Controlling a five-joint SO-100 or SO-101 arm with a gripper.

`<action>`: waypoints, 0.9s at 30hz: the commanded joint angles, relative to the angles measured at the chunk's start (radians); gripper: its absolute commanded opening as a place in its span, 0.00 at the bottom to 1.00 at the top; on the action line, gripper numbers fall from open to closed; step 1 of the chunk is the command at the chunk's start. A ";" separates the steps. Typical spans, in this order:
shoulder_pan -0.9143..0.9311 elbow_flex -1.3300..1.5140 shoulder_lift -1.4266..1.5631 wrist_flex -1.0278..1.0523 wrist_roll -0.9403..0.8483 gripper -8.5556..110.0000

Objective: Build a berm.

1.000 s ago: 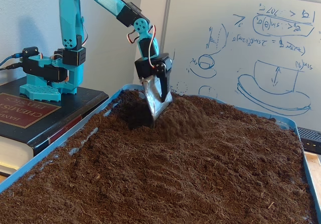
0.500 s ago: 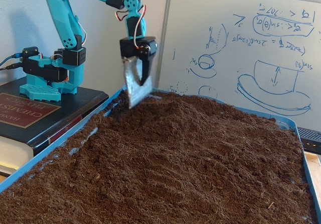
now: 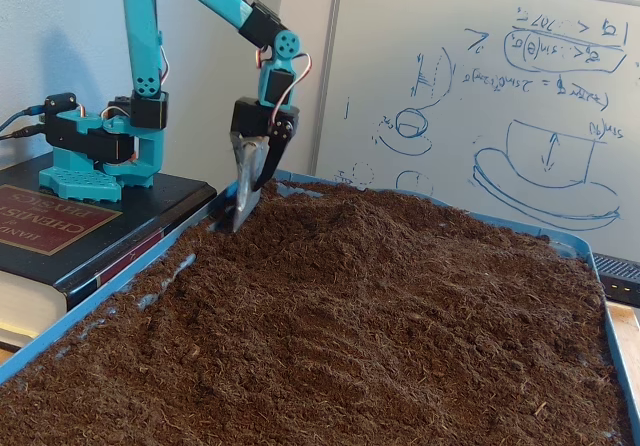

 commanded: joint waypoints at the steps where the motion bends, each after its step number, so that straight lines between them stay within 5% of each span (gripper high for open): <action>1: -0.040 -0.074 -0.026 -0.101 0.018 0.08; 12: -0.167 -0.092 -0.324 -0.425 0.330 0.08; 27: -0.104 -0.460 -0.428 -0.497 0.333 0.07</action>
